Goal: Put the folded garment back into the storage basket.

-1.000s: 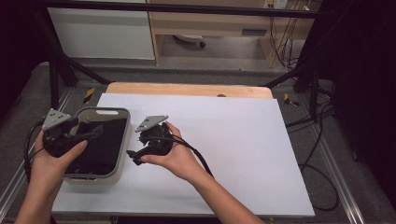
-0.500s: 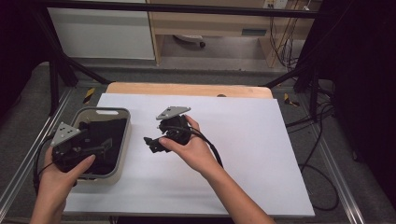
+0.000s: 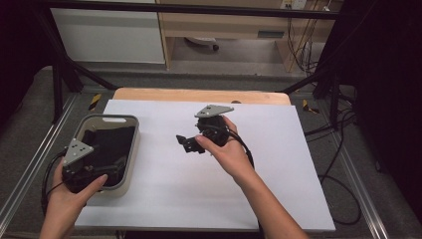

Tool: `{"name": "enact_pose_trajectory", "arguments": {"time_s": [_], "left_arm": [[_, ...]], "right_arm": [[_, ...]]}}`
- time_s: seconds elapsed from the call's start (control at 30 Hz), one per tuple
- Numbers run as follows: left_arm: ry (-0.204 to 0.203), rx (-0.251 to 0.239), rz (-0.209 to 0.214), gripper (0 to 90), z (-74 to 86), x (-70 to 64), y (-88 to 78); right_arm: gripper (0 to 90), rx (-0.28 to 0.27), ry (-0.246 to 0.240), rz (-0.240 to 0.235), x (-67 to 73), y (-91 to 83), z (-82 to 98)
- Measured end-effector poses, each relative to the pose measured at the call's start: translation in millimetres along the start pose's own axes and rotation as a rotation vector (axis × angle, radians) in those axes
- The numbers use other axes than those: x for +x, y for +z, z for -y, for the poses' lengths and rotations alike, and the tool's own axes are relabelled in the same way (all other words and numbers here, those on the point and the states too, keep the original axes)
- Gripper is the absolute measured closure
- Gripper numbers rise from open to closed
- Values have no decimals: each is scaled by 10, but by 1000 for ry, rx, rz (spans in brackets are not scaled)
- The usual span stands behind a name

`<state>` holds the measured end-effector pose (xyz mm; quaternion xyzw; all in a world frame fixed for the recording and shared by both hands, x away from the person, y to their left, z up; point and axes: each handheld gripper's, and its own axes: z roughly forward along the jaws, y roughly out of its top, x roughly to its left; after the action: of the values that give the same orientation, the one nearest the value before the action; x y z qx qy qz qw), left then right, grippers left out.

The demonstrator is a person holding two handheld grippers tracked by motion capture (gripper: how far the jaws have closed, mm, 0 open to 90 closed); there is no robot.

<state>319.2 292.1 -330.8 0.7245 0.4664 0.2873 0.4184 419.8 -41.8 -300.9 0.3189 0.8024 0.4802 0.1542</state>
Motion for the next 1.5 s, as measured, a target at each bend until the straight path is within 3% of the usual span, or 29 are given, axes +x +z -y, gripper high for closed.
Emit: {"name": "enact_pose_trajectory", "arguments": {"time_s": [0.37,0.97,1.5], "left_arm": [[1,18,13,70,47,-18,34],[-4,32,15,63,90,16,21],[-8,43,31,63,117,20,21]], "right_arm": [[63,-34,46,53,-314,-294,60],[62,-52,75,106,-566,-606,229],[67,-100,176,203,-1005,-1094,610]]}}
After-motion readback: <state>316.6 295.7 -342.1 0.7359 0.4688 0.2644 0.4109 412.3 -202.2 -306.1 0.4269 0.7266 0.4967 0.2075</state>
